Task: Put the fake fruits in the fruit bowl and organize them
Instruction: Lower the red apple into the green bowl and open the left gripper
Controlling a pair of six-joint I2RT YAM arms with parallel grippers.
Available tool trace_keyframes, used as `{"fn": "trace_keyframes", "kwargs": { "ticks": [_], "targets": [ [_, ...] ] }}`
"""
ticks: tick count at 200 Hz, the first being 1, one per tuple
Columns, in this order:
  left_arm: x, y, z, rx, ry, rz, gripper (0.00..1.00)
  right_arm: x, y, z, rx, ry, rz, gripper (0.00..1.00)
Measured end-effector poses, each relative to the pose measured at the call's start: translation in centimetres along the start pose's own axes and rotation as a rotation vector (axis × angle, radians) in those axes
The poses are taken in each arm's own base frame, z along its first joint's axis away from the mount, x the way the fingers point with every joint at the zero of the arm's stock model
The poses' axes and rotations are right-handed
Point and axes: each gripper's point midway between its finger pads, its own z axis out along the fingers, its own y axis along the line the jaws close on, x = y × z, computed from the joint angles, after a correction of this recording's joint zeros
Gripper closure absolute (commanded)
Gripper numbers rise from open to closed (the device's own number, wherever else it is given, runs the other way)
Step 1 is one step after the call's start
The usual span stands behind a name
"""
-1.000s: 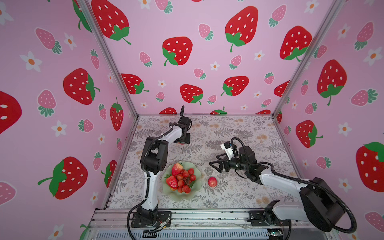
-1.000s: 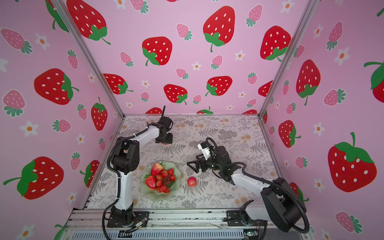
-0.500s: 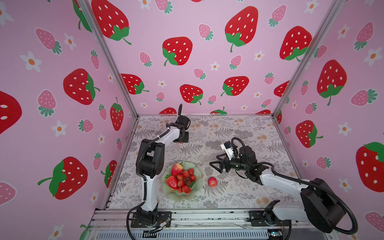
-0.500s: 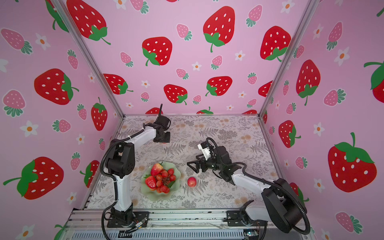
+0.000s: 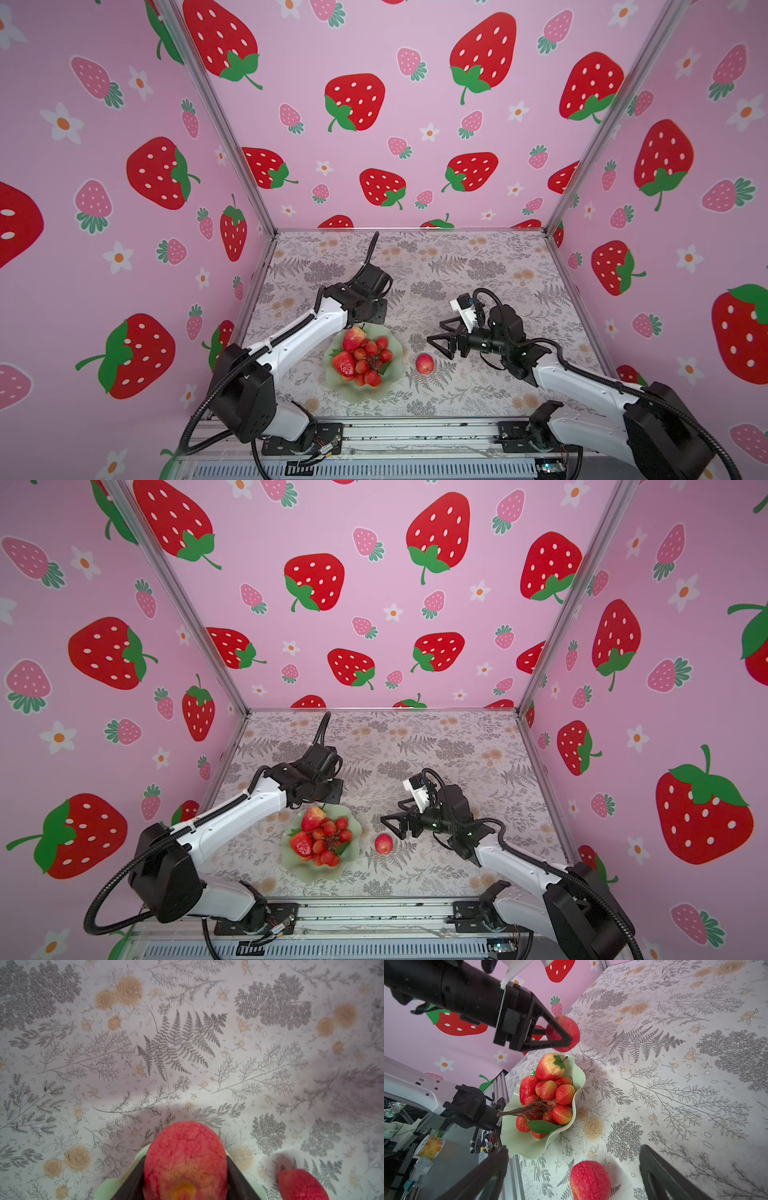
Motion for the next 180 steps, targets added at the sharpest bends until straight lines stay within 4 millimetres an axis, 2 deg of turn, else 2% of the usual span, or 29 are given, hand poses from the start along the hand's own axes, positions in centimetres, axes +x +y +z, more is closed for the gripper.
{"fn": "trace_keyframes", "kwargs": {
  "ticks": [33,82,151,180],
  "targets": [
    [2.8,-0.4,0.4,-0.023,0.065,0.027,0.48,-0.1,0.2,0.0,-0.012,0.002,-0.002,0.01],
    [5.0,-1.9,0.8,-0.051,0.116,0.097,0.47,-0.5,0.5,0.0,-0.019,-0.007,-0.007,0.01],
    [5.5,-1.0,1.8,-0.126,0.142,0.117,0.44,-0.5,0.3,0.2,-0.018,-0.005,-0.002,0.01],
    [5.8,-0.7,2.5,-0.153,0.16,0.127,0.37,-0.2,0.1,0.3,-0.015,0.005,0.005,0.01]
  ]
}}
